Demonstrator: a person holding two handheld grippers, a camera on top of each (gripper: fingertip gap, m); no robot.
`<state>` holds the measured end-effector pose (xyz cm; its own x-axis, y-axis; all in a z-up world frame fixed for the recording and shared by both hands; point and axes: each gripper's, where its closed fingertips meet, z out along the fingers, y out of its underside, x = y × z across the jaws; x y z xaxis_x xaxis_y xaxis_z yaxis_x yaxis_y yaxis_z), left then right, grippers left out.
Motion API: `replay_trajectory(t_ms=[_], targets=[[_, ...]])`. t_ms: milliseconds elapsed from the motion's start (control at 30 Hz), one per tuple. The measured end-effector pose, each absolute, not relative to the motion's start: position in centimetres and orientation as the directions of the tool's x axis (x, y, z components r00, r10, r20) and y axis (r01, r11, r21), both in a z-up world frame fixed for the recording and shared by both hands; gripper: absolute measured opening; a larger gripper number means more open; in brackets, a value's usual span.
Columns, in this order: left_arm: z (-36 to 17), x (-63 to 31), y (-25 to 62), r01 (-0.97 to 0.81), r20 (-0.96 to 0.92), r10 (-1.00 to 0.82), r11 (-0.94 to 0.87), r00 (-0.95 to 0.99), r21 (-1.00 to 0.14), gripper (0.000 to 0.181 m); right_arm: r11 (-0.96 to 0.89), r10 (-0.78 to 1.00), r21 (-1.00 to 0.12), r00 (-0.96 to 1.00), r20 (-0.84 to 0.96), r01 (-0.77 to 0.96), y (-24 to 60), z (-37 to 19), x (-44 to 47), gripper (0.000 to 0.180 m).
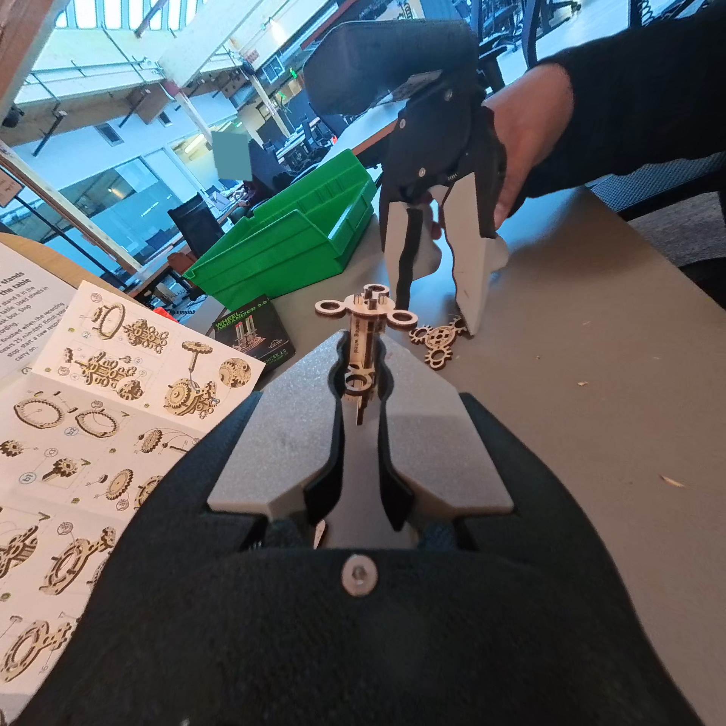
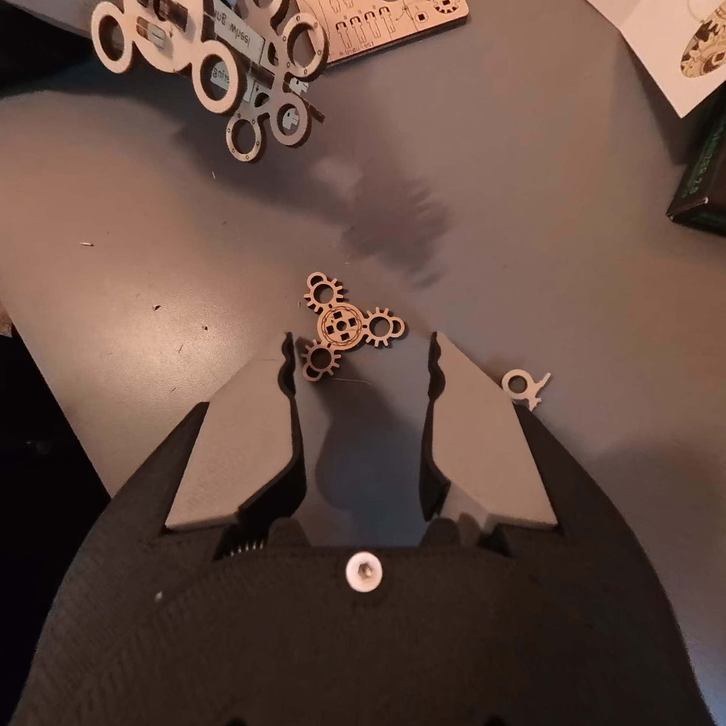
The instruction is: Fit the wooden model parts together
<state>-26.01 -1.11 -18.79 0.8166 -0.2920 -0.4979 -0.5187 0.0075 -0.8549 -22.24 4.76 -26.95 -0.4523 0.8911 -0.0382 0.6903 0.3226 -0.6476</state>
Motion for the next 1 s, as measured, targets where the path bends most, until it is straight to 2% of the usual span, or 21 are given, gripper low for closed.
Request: replay_trajectory(t_ms=[100,200,367,567,733,1000], targets=[[-18.8,-26.1,-1.1,-0.516,-0.495,-0.29,0.005,0.819,-0.857,0.009,0.347,0.886,-0.625,-0.462,-0.025,0.699,4.8,-27.0,-21.8,0.061],[-18.8,-26.2,-1.1,-0.511,-0.489,-0.287,0.001,0.823,-0.86,0.009,0.382,0.87,-0.607,-0.492,-0.016,0.696,4.5,-27.0,-21.3,0.047],[-18.9,-26.3,-1.1,-0.512,-0.489,-0.286,-0.005,0.824,-0.859,0.009,0.408,0.86,-0.625,-0.51,0.017,0.666,4.6,-27.0,-21.8,0.036],[-18.8,-26.3,-1.1,-0.509,-0.486,-0.286,-0.006,0.826,-0.861,0.009,0.403,0.861,-0.646,-0.508,0.027,0.649,4.5,-27.0,-22.3,0.04],[-18.9,-26.1,-1.1,-0.51,-0.486,-0.29,-0.007,0.824,-0.86,0.009,0.425,0.846,-0.652,-0.532,0.04,0.628,4.8,-27.0,-22.2,0.016],[-18.7,-26.5,-0.9,-0.492,-0.47,-0.265,-0.019,0.842,-0.87,0.009,0.475,0.793,-0.667,-0.608,0.04,0.575,5.1,-27.0,-22.2,0.015]])
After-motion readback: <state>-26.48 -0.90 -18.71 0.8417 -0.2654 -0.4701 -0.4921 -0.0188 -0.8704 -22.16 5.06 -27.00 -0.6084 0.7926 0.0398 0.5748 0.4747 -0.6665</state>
